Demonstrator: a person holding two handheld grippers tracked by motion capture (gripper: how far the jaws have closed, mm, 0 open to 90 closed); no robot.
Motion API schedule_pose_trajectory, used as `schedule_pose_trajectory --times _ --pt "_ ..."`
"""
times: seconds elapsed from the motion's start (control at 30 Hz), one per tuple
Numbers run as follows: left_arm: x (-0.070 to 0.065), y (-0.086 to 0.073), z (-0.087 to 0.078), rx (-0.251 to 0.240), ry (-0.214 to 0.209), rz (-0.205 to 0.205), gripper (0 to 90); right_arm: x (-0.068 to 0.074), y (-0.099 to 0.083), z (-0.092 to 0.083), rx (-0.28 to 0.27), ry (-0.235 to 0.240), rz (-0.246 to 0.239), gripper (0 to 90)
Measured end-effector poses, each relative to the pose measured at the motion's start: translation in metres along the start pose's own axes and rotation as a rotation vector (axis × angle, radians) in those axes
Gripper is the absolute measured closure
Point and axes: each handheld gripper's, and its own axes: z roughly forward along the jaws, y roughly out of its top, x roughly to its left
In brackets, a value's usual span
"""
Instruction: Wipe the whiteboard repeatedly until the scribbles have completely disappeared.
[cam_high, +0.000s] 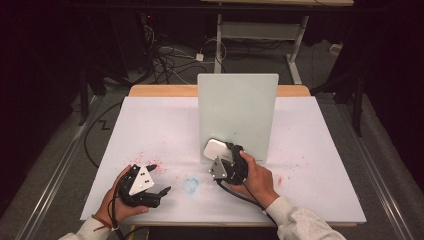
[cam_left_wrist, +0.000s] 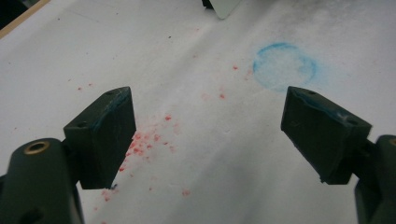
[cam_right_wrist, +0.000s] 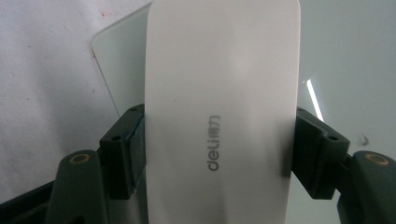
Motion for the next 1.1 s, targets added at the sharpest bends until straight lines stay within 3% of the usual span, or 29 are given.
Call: schedule_pose_trajectory --times 0.1,0.17,0.27,0.3,0.5,0.57,0.67,0.7,0.73,0.8,0.83,0.87,1.1 --pt "0.000 -0.001 -0.001 -0.002 0.002 -0.002 17.4 -0.008 -0.004 -0.002 0.002 -0.020 0.014 29.8" --pt "0.000 -0.001 -0.001 -0.002 0.004 -0.004 17.3 -0.025 -0.012 -0.008 0.012 -0.047 0.075 29.8" --pt "0.000 -0.001 -0.002 -0.004 0.006 -0.004 17.4 -0.033 -0.016 -0.011 0.016 -0.071 0.112 29.9" --pt "0.000 -0.001 -0.002 -0.004 0.006 -0.004 17.3 -0.044 -0.023 -0.014 0.022 -0.084 0.158 29.9" --pt "0.000 0.000 -0.001 -0.001 0.005 -0.002 17.4 -0.056 -0.031 -0.019 0.032 -0.119 0.210 29.9" --pt "0.000 0.000 -0.001 -0.001 0.002 -0.002 17.4 -0.054 -0.030 -0.019 0.028 -0.126 0.201 29.9" --pt "-0.001 0.000 0.000 0.003 0.000 0.001 17.4 -0.042 -0.022 -0.014 0.021 -0.091 0.179 29.8" --pt "-0.001 0.001 0.001 0.004 -0.001 0.001 17.4 -0.029 -0.012 -0.009 0.009 -0.072 0.122 29.8" --pt "-0.001 0.001 0.001 0.004 -0.004 0.001 17.4 -0.029 -0.012 -0.009 0.009 -0.072 0.122 29.8" --pt "-0.001 0.001 0.001 0.004 -0.005 0.002 17.4 -0.010 0.004 -0.002 -0.002 -0.056 0.058 29.8" --pt "-0.001 0.000 0.001 0.004 -0.007 0.001 17.4 -0.010 0.004 -0.002 -0.002 -0.056 0.058 29.8" --pt "-0.001 0.000 0.001 0.003 -0.007 0.001 17.4 0.000 0.013 0.002 -0.008 -0.050 0.027 29.8" --pt "0.000 -0.001 0.000 0.001 -0.009 0.000 17.4 0.012 0.023 0.006 0.004 -0.031 -0.030 29.7"
